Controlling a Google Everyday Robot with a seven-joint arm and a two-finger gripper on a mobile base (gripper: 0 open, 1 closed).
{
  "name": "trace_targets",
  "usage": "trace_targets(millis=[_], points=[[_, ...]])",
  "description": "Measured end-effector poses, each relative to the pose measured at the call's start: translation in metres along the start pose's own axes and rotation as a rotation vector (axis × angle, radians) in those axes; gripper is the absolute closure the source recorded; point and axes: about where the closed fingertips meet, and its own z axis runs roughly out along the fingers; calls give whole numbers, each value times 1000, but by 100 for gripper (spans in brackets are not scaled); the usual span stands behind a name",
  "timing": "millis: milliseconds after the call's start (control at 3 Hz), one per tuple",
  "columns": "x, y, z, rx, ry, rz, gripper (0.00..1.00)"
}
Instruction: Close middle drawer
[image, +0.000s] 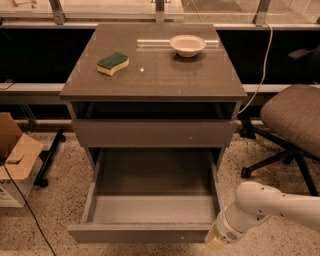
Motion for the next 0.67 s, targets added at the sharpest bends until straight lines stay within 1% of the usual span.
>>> trace_targets(millis=[333,667], points=[[-14,-11,9,50,-6,-5,100],[-31,-28,21,89,-69,-7,100]])
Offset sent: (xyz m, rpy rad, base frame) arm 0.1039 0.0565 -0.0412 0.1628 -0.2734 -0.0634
